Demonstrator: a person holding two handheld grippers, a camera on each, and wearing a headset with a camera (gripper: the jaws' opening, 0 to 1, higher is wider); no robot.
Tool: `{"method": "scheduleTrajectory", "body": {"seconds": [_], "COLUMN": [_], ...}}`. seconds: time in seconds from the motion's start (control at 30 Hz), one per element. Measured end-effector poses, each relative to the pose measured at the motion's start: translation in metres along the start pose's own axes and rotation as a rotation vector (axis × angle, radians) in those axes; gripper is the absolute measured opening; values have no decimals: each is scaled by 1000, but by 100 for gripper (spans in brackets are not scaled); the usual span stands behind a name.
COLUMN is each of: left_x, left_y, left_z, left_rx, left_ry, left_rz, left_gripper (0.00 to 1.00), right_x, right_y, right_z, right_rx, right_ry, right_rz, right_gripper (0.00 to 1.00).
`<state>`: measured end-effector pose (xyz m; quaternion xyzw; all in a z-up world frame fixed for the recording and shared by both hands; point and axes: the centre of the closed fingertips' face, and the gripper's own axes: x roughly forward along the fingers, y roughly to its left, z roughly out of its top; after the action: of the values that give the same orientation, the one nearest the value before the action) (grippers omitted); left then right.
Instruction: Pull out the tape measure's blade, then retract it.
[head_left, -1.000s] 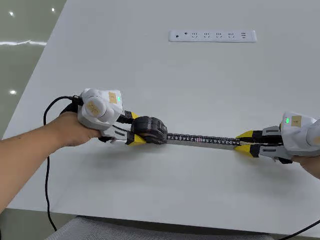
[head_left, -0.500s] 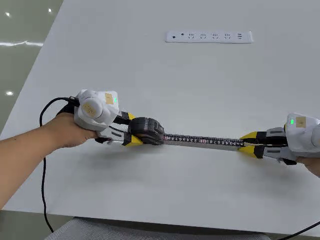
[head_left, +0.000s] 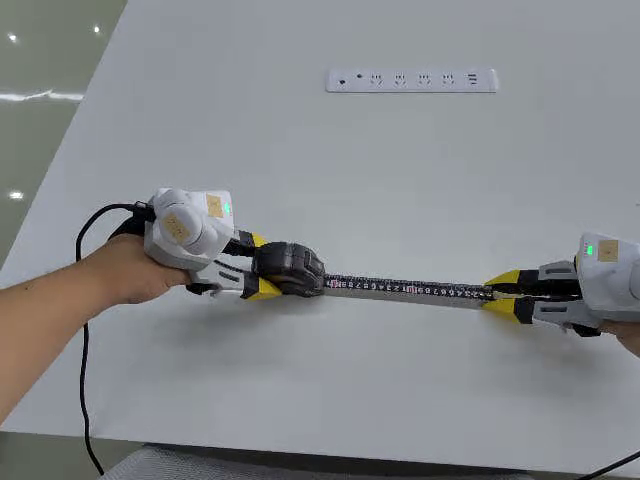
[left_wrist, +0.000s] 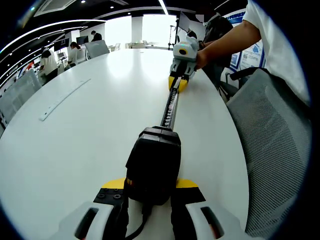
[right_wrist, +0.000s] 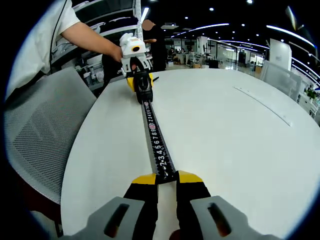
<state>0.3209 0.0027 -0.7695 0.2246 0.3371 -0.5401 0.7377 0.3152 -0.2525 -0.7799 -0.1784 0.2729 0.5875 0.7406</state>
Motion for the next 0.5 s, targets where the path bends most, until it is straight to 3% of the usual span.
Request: {"method": "scheduleTrajectory", "body": {"seconds": [0.5], "left_x": [-1], "left_y": [0], "left_z": [0], "left_rx": [-1], "left_ry": [6], "left_rz": [0], "left_gripper": [29], "right_x": [-6], "right_y": [-3], "right_z": [-6], "right_rx": [1], "right_ry": [9], "right_rz": [-9], "right_gripper": [7]}}
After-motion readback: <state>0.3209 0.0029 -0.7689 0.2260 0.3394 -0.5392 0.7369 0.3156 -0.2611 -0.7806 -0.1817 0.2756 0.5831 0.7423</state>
